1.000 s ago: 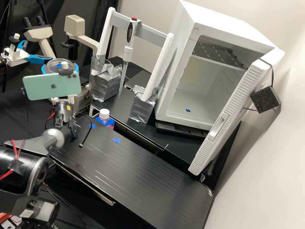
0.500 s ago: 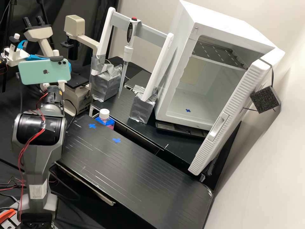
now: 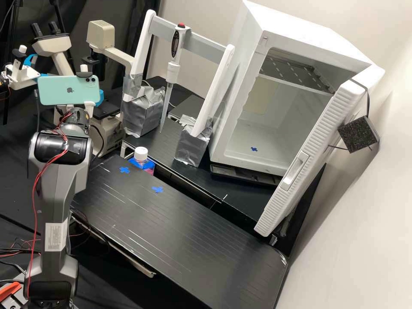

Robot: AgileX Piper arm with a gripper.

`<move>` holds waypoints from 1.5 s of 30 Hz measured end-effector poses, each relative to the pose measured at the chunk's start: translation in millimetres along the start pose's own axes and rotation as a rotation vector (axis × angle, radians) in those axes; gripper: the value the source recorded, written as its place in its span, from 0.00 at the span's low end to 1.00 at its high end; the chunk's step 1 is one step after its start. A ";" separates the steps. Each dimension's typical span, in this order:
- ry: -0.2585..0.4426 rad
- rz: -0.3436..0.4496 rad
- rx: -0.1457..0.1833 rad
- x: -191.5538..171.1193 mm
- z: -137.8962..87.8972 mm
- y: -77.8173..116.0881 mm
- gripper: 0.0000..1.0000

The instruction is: Move the petri dish to the microscope

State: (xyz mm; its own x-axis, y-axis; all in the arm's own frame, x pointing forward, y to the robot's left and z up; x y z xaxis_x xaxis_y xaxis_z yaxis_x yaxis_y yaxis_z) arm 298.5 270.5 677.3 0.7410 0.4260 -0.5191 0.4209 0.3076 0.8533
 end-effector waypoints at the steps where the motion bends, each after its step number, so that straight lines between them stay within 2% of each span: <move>1: -0.004 -0.002 0.002 3.4 -0.9 -0.2 0.00; 13: -0.029 -0.042 0.000 36.0 -0.8 -3.9 0.00; 21: -0.051 -0.079 -0.047 44.7 2.3 -8.7 0.00; 38: -0.100 -0.069 -0.058 55.2 5.0 -5.6 0.00; 42: -0.095 -0.076 -0.075 55.3 4.5 -5.9 0.00; 43: -0.092 -0.077 -0.079 55.3 4.3 -6.0 1.00; 45: -0.086 -0.080 -0.095 55.3 3.8 -6.2 1.00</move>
State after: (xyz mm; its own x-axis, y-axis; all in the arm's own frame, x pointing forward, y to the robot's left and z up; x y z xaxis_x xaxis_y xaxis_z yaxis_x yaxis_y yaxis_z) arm 338.8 288.9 643.4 0.7509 0.3235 -0.5757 0.4320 0.4188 0.7988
